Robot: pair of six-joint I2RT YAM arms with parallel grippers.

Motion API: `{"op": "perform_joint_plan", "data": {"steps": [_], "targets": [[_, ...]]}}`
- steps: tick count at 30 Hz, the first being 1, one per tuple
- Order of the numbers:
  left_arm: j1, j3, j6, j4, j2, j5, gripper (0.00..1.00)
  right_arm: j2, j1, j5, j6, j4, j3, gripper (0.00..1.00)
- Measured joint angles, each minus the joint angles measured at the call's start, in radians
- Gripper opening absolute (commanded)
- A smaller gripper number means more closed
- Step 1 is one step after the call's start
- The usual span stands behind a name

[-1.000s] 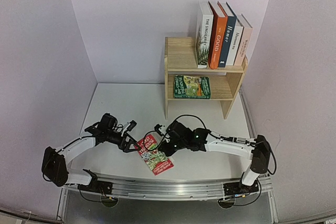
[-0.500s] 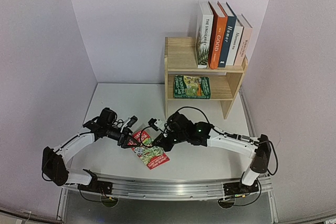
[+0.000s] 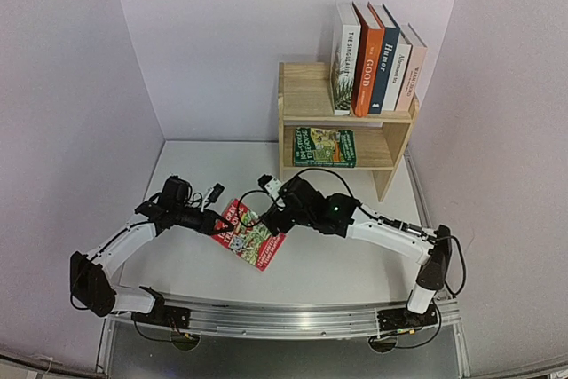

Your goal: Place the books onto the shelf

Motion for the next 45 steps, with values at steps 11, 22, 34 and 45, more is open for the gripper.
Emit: {"op": "perform_joint_plan", "data": {"steps": [11,22,34,45], "targets": [[0.127,-0.021,-0.636,0.209,-0.003,-0.154,0.00,0.156,0.254,0.359,-0.296,0.138,0.119,0.96],[0.129,-0.021,-0.741,0.249,-0.003,-0.157,0.00,0.410,0.249,0.599,-0.564,0.237,0.225,0.58],[0.137,-0.027,-0.760,0.284,-0.012,-0.160,0.89,0.474,0.234,0.741,-0.700,0.315,0.297,0.00],[0.197,0.073,-0.455,0.079,-0.102,-0.268,1.00,0.216,0.133,0.495,-0.573,-0.110,0.242,0.00]]}}
